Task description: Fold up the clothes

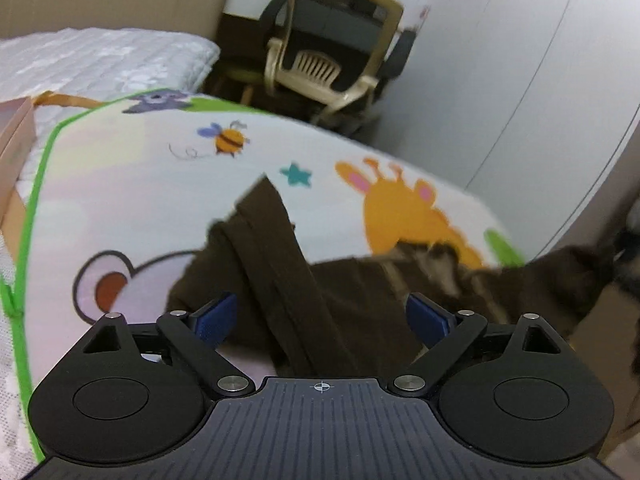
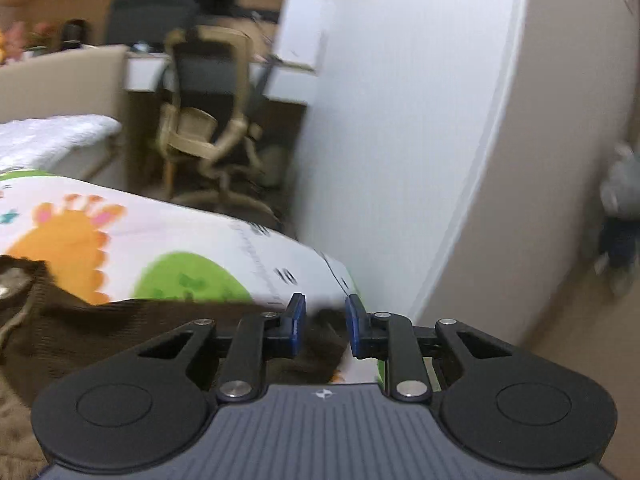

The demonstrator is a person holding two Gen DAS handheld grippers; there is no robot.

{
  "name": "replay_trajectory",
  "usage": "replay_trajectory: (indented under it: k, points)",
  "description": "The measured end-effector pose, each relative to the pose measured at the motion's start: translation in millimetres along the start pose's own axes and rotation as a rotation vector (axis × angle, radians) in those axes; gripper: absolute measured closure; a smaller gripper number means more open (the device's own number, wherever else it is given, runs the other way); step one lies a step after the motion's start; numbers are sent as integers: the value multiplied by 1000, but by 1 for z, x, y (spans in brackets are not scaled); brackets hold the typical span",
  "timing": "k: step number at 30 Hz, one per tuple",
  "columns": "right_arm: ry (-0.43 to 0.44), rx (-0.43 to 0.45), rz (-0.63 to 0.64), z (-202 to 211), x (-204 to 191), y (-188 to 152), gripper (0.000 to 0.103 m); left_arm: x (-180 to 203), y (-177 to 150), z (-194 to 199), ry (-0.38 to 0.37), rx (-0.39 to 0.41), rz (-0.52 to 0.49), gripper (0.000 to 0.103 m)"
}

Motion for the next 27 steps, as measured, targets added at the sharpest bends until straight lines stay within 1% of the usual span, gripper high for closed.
replay_trajectory:
  k: [1, 2, 3, 4, 5, 6, 7, 9, 12, 14, 15, 17, 18, 20, 21, 22, 23, 24, 25, 26, 27]
  points:
    - [20, 8, -9, 3, -5, 2, 78, -1, -3, -10, 33, -9, -4, 8]
    - [57, 28, -12, 10, -13, 5, 67, -4, -5, -19, 68, -15, -2, 10]
    - [94, 48, -15, 17, -22, 8, 53, -9, -5, -28, 104, -13, -2, 14]
    - [148, 59, -13, 23, -34, 11, 48, -12, -5, -34, 131, -5, -14, 40]
    - [213, 66, -8, 30, -49, 13, 45, -18, -3, -34, 153, 14, -24, 79]
    - [275, 65, 2, 36, -65, 14, 45, -25, 1, -33, 174, 34, -33, 93]
    - [330, 57, 14, 39, -81, 14, 45, -31, 5, -32, 195, 55, -41, 96]
    - [409, 41, 46, 38, -113, 13, 45, -45, 12, -30, 237, 96, -57, 96]
    - [505, 5, 84, 25, -163, 11, 46, -73, 23, -7, 294, 170, -7, 96]
    - [544, -47, 112, 4, -195, 6, 46, -94, 23, 3, 334, 184, 29, 96]
    - [531, -62, 148, -8, -206, 3, 46, -105, 22, 6, 351, 180, 50, 95]
    - [470, -76, 244, -35, -224, -5, 49, -119, 16, 10, 362, 165, 83, 88]
    - [420, -74, 285, -48, -225, -8, 51, -124, 12, 13, 363, 159, 96, 86]
    - [295, -60, 356, -74, -215, -13, 52, -131, 11, 20, 361, 160, 104, 77]
    - [233, -50, 369, -84, -206, -11, 52, -134, 10, 24, 360, 161, 106, 75]
    - [192, -50, 351, -90, -196, -8, 53, -137, 10, 28, 359, 160, 110, 66]
    - [161, -56, 322, -93, -186, -5, 54, -139, 10, 32, 355, 157, 121, 59]
    - [178, -63, 274, -91, -179, -1, 54, -140, 10, 38, 344, 152, 142, 59]
    - [224, -71, 215, -85, -173, 3, 54, -138, 10, 43, 326, 151, 166, 60]
    - [281, -78, 164, -76, -171, 7, 54, -134, 13, 50, 301, 155, 180, 60]
    - [357, -86, 119, -66, -176, 11, 54, -124, 16, 56, 263, 167, 178, 60]
Point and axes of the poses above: each gripper's, at about its wrist camera, not at the fingertips, and z roughly against the way its jaws point, x to its right, y to its top, the point moved 10 cm from there along -z, roughly the way its jaws point, and after that the axes turned 2 degrees about -y, right-handed, at the moved point
